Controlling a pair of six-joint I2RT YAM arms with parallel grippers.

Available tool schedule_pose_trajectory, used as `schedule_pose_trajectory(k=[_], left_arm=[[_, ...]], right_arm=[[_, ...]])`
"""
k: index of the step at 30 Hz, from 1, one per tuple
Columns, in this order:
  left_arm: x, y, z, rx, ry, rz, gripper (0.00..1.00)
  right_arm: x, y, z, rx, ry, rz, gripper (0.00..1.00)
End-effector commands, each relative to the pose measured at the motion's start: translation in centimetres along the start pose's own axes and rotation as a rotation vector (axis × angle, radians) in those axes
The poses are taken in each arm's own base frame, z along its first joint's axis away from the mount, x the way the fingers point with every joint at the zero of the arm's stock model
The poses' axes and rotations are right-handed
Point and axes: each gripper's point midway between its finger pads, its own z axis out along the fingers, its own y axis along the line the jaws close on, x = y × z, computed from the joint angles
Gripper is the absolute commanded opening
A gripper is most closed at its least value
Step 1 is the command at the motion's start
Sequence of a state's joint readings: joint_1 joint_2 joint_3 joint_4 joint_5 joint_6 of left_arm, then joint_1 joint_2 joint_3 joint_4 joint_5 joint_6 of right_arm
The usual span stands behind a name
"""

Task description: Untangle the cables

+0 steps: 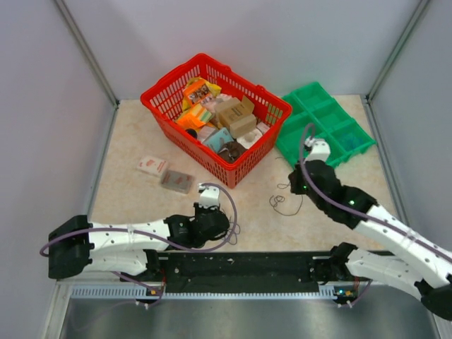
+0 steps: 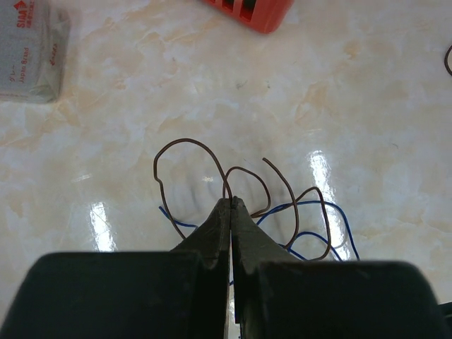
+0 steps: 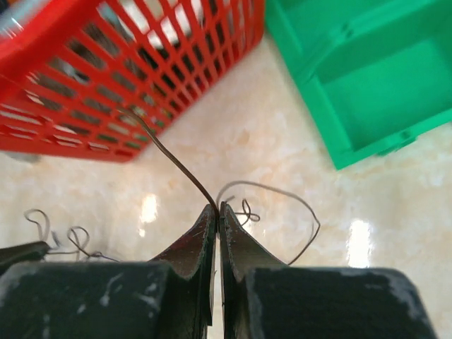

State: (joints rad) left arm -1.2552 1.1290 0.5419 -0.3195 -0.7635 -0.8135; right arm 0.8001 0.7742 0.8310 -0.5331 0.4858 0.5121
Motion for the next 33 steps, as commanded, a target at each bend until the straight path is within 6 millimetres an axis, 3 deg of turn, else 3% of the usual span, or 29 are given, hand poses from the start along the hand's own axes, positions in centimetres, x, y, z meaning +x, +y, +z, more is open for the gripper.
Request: schedule_pose_trajectory(k=[1, 7, 11, 17, 22, 27, 31, 33], left_arm=[[-0.7, -0.8, -0.1, 0.055, -0.030, -0.019, 0.00], [-0.4, -0.8, -0.2, 0.118, -0.034, -0.025, 0.00], [-0.3, -0.5, 0.1, 0.135, -0.026, -0.043, 0.00], [-0.2, 0.0, 0.3, 0.149, -0.021, -0.066, 0.00], [-0.2, 0.1, 0.5, 0.134, -0.006, -0.072, 0.00], [-0.2, 0.1, 0.6, 0.120, 0.002, -0.070, 0.00], [-0.2, 0.1, 0.7, 0.114, 0.005, -0.070, 0.00], [0.0, 0.2, 0.7, 0.107, 0.010, -0.068, 0.00]], right_arm=[[3.7, 2.0, 3.4, 0.008, 0.169, -0.001, 0.00], [6.4, 2.0, 7.8, 0.124, 0.287, -0.108, 0.00], [8.9, 1.0, 9.4, 0.174, 0.375, -0.114, 0.00], [11.1, -0.3, 8.3, 0.191, 0.428, -0.066, 0.00], [13.0, -2.5, 7.4, 0.234, 0.460, 0.030, 0.04], [13.8, -2.0, 7.4, 0.172, 0.489, 0.106, 0.22], [14.0, -1.5, 7.0, 0.145, 0.495, 0.139, 0.60], [14.3, -1.5, 6.8, 0.146, 0.500, 0.161, 0.69]])
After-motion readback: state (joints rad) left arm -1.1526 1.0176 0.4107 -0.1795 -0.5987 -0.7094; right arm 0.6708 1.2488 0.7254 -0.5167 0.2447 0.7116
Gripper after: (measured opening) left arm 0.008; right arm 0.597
